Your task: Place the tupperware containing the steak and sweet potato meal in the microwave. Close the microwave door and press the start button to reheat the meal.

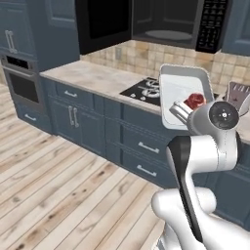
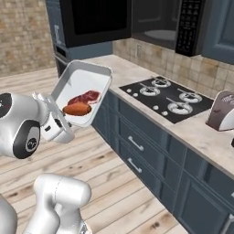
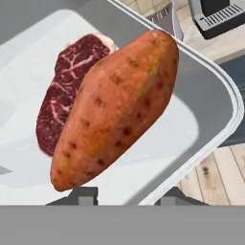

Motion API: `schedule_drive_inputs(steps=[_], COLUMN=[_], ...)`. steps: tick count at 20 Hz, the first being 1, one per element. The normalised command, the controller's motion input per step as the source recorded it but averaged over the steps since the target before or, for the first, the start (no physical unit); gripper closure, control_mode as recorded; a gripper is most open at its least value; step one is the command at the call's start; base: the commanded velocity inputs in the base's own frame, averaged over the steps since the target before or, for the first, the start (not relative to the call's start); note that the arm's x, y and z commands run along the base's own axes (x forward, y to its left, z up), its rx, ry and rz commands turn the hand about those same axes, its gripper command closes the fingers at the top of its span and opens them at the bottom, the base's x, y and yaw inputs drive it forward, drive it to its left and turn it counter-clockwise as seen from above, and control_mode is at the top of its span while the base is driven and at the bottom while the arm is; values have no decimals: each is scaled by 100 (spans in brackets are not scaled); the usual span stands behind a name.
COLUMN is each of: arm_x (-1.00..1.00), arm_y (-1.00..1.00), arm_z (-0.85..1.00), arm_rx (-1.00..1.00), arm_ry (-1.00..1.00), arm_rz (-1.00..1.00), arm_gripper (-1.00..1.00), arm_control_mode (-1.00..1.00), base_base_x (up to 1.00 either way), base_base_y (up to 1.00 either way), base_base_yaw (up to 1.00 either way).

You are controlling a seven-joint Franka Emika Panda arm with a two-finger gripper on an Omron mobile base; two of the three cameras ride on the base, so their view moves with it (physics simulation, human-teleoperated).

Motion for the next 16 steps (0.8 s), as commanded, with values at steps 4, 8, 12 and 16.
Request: schedule_drive_inputs(steps=[4,8,12,16], arm_x=[0,0,0,0], arm_y=[0,0,0,0], arm_z=[0,0,0,0], arm_rx=[0,0,0,0], arm_ry=[0,0,0,0], arm_rz=[0,0,0,0], arm_gripper=[100,100,100,100], arm_control_mode=[100,100,100,100], base_base_x=[59,61,61,65], base_base_y=[0,0,1,6], base_base_yaw=[-1,-8,-18,-24])
